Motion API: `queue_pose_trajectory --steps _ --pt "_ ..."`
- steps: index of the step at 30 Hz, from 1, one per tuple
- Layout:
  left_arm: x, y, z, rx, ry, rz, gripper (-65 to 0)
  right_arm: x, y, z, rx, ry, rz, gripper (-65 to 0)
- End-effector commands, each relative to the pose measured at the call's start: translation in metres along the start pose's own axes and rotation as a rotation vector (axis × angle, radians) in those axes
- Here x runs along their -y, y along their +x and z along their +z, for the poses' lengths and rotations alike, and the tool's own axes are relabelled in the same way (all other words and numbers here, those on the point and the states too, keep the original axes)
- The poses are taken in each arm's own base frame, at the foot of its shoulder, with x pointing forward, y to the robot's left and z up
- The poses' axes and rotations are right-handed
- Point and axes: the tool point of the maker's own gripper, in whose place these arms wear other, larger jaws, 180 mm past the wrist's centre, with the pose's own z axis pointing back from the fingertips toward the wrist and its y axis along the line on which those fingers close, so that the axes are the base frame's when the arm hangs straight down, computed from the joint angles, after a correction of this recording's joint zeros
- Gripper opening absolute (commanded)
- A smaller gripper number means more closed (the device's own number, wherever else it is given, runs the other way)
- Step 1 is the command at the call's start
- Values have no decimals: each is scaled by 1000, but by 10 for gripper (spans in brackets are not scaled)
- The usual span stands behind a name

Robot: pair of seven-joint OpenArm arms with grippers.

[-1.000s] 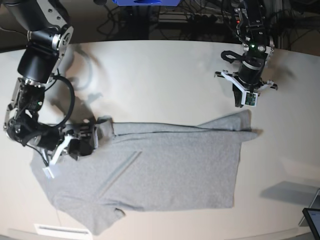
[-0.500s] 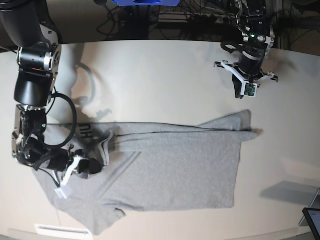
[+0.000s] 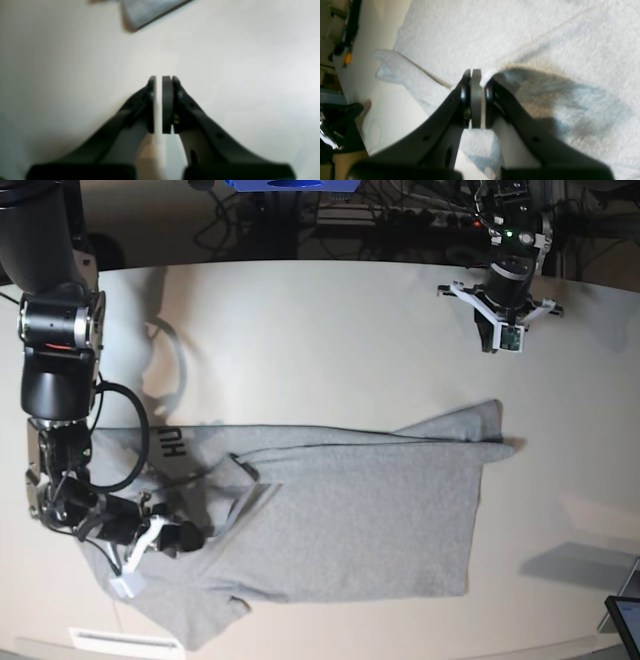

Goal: Fold the T-shirt properly
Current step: 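Pull the pinched sleeve with the right gripper toward the hem, then release the sleeve and move the right gripper back to the folded edge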

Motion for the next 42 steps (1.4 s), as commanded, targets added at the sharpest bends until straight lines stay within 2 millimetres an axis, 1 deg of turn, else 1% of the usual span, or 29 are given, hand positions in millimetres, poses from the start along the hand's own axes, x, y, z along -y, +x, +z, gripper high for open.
queue_pose_trajectory --steps 1,3,6,12,17,19,21,22,28,29,30,31,35,37,38,40,41,42 --pt "-8 13 5 49 27 2 -616 -7 39 9 99 15 43 -650" --pt "-14 7 8 35 44 6 -616 -7 43 9 116 15 44 -650" --pt "-17 3 10 25 49 4 -616 -8 49 10 150 16 44 -650" --pt "-16 -3 13 9 47 2 -616 -8 63 13 236 18 41 -650" --pt "-15 -5 14 3 45 3 -616 -8 71 15 279 18 41 -650" --pt "-14 -10 17 -8 42 0 -616 -8 74 15 303 19 39 -650" --pt "-15 -8 19 -3 43 -4 -616 -8 76 16 327 21 36 -650" --pt "-14 -10 20 -10 41 -6 -616 -8 78 17 338 19 36 -650" --pt "-14 -15 23 -23 40 -9 -616 0 66 10 268 -42 92 -644" --pt "-14 -15 23 -23 40 -9 -616 -2 64 6 261 -40 93 -635" --pt "-14 -15 23 -23 40 -9 -616 -3 63 4 253 -42 97 -611" --pt "-14 -15 23 -23 39 -8 -616 -2 61 4 246 -46 99 -569" --pt "-14 -15 23 -22 40 -8 -616 1 55 3 236 -52 94 -354" --pt "-14 -15 23 -22 40 -8 -616 2 55 5 235 -55 95 -283" --pt "-14 -14 22 -20 40 -7 -616 3 55 5 234 -57 96 -263" --pt "-14 -14 22 -19 41 -7 -616 11 55 13 230 -77 100 -266" --pt "-14 -13 22 -18 41 -7 -616 15 51 16 218 -86 98 -267" --pt "-14 -12 22 -13 40 -3 -616 18 40 17 183 -94 94 -271"
